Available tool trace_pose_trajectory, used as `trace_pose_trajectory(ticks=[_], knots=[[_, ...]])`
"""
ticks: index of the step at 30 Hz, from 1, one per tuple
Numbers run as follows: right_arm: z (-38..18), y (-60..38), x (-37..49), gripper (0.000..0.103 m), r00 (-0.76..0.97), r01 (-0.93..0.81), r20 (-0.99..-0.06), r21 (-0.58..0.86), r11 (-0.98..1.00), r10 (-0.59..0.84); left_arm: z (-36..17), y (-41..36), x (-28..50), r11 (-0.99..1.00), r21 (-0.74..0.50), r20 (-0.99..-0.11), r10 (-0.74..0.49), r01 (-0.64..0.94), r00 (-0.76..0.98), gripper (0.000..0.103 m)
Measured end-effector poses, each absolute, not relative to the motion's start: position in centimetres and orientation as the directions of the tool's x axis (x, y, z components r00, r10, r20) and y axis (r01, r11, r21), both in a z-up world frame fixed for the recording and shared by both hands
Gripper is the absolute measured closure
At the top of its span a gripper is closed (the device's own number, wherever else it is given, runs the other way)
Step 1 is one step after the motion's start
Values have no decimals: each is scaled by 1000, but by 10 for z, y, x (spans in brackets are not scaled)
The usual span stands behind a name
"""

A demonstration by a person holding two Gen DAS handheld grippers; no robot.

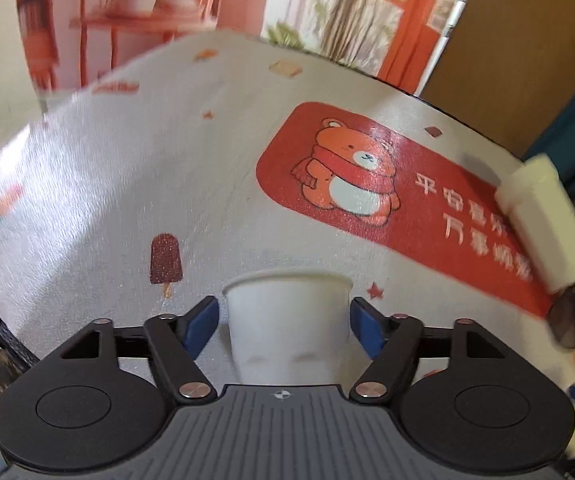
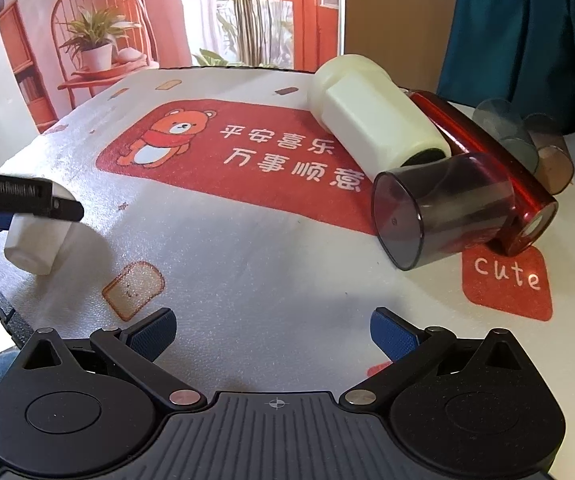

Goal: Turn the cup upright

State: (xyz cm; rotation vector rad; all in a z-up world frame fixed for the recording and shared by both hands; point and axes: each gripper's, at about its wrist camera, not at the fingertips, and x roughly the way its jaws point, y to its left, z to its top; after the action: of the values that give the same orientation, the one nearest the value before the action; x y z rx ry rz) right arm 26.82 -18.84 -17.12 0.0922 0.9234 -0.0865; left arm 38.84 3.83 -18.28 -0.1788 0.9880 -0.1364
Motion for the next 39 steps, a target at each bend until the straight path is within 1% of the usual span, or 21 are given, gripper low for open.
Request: trace_pose_trajectory(ticks=[2,4,7,8,9,11,14,21,27,29,30,32,33,35,37,39], knots=[[-171,-191,267,0,603,120,-797,49,992,-34,-180,44,400,961,-274,-823,-256,40,507,18],[-172,-194,266,0,600,131,-799,58,990,-33,-183,46,413,958,-283,-859,-272,42,434,19],[-172,-198,264,0,601,145,-799,65,987,-35,-185,45,427,963,-269,-893,-260,27,368,24],[-172,-199,264,0,601,149,-798,67,987,-37,-184,44,431,962,-272,-895,-265,34,359,34],[-172,-201,264,0,601,154,-799,70,986,-38,-182,44,433,963,-268,-897,-265,41,354,35],[-173,-203,264,0,597,165,-801,76,983,-38,-177,43,433,972,-230,-899,-230,44,374,35],[-174,-204,263,0,598,168,-801,81,983,-36,-166,38,423,979,-191,-877,-200,66,437,35],[-177,-202,263,0,592,166,-806,88,982,-28,-151,20,403,992,-62,-768,-119,111,629,35],[-176,-203,264,0,591,171,-806,88,981,-31,-155,22,399,992,-110,-725,-120,57,678,35],[-177,-204,264,0,587,177,-809,89,980,-33,-158,24,398,988,-141,-741,-143,56,656,34],[-177,-204,264,0,587,181,-809,90,979,-34,-160,26,399,985,-164,-756,-158,50,635,33],[-175,-204,264,0,587,188,-808,90,978,-38,-165,29,400,980,-193,-778,-179,41,602,23],[-174,-204,264,0,589,190,-807,90,978,-40,-166,31,398,980,-196,-781,-178,36,599,15],[-170,-203,263,0,593,190,-804,90,978,-41,-165,34,390,980,-195,-774,-173,31,609,8],[-164,-199,262,0,600,183,-798,80,980,-47,-163,39,381,979,-204,-774,-177,27,608,5],[-156,-195,262,0,608,180,-792,61,982,-62,-162,44,370,980,-199,-781,-172,22,601,4]])
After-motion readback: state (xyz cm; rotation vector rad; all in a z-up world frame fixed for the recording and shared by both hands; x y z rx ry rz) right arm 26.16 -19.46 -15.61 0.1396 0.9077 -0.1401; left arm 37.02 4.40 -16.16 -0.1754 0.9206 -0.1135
